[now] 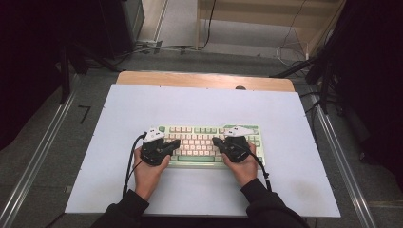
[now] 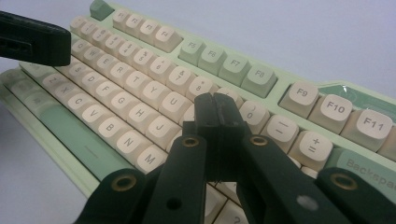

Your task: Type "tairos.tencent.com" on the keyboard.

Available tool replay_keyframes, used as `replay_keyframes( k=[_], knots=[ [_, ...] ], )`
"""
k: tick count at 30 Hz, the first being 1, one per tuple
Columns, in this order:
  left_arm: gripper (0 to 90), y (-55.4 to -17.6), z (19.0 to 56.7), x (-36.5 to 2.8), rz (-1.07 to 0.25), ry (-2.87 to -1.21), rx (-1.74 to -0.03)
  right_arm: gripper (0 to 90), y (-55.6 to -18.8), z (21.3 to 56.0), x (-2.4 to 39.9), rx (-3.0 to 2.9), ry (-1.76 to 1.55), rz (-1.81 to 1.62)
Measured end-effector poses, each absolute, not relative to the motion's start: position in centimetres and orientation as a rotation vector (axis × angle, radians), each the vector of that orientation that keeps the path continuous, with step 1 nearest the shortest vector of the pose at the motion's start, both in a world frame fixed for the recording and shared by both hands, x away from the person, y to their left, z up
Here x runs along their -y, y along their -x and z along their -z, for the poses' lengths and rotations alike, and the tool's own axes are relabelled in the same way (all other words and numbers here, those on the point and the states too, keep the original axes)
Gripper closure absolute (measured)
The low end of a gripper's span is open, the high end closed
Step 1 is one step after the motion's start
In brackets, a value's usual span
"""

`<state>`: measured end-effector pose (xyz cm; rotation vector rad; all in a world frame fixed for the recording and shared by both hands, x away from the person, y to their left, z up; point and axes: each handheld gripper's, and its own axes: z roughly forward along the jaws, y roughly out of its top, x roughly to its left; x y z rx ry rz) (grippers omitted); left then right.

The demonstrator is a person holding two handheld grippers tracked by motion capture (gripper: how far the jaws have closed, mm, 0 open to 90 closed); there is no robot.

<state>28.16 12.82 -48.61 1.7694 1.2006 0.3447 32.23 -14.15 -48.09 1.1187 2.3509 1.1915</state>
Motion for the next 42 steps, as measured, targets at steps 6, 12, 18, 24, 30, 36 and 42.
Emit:
replay_keyframes(
  k=[6, 12, 18, 24, 30, 36, 42],
  knots=[
    [90.0, -28.2, 48.7, -12.8, -0.347, -1.766, -1.205, 88.2, -32.5, 48.2, 14.0, -2.348, -1.128, -1.187],
    [90.0, -28.2, 48.7, -12.7, -0.343, -1.769, -1.202, 88.3, -32.8, 48.3, 14.0, -2.345, -1.131, -1.182],
    [90.0, -28.2, 48.7, -12.8, -0.344, -1.767, -1.2, 88.3, -33.0, 48.4, 13.9, -2.346, -1.131, -1.176],
    [90.0, -28.2, 48.7, -12.7, -0.34, -1.773, -1.198, 88.3, -33.1, 48.6, 13.8, -2.349, -1.142, -1.162],
    [90.0, -28.2, 48.8, -12.6, -0.341, -1.779, -1.196, 88.2, -33.3, 49.1, 13.6, -2.366, -1.132, -1.132],
    [90.0, -28.2, 48.7, -12.7, -0.341, -1.775, -1.198, 88.3, -33.1, 48.9, 13.5, -2.364, -1.126, -1.146],
    [90.0, -28.2, 48.8, -12.7, -0.342, -1.777, -1.198, 88.2, -32.8, 48.0, 13.6, -2.349, -1.121, -1.183]
  ],
)
